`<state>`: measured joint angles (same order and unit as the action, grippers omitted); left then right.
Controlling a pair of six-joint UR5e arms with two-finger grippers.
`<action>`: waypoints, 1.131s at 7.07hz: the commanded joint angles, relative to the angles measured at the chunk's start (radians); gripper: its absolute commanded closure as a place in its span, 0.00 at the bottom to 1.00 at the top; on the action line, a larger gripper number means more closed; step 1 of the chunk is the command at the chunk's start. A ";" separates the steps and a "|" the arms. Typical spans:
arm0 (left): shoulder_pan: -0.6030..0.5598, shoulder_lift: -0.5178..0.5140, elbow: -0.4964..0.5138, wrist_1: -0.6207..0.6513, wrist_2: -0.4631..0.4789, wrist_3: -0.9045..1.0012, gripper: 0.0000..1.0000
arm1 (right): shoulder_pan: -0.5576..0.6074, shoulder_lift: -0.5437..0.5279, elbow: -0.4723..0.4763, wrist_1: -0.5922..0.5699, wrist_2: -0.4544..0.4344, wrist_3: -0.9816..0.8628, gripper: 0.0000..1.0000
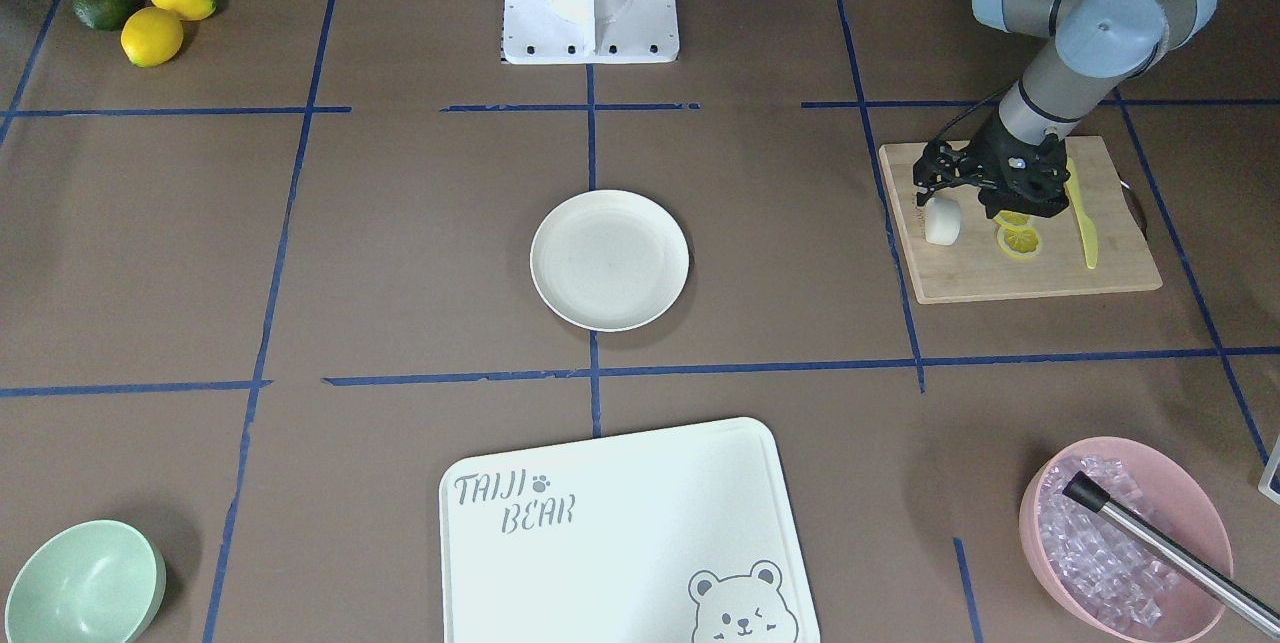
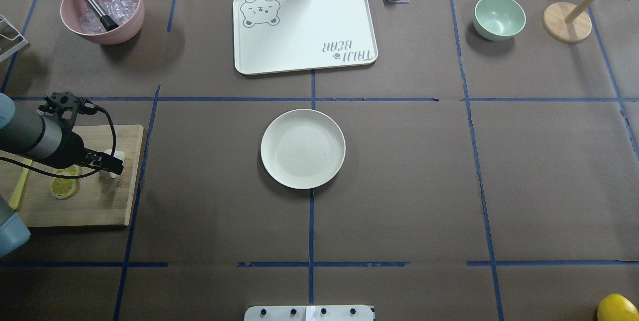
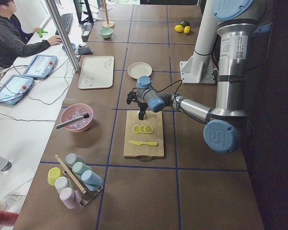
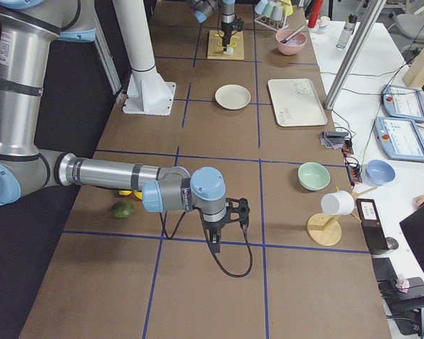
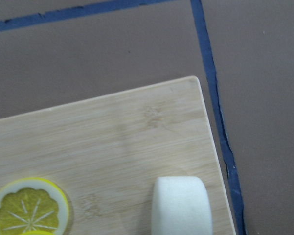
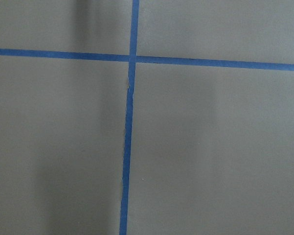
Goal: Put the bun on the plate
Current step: 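Reach the left gripper to the white bun on the cutting board and grasp it, then carry the bun with the left gripper over the white plate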
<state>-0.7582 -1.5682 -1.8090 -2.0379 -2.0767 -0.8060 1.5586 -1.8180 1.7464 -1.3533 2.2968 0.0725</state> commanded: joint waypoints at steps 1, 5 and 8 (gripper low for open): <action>0.007 -0.004 0.005 0.005 0.001 -0.002 0.77 | 0.000 0.002 -0.002 -0.001 0.001 0.003 0.00; 0.003 -0.094 -0.022 0.039 -0.002 -0.021 0.91 | -0.002 0.012 -0.004 -0.004 0.001 0.003 0.00; 0.029 -0.488 -0.014 0.440 0.030 -0.194 0.90 | -0.003 0.012 -0.005 -0.003 -0.002 0.026 0.00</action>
<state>-0.7475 -1.9002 -1.8339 -1.7453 -2.0682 -0.9289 1.5564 -1.8060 1.7414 -1.3572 2.2964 0.0885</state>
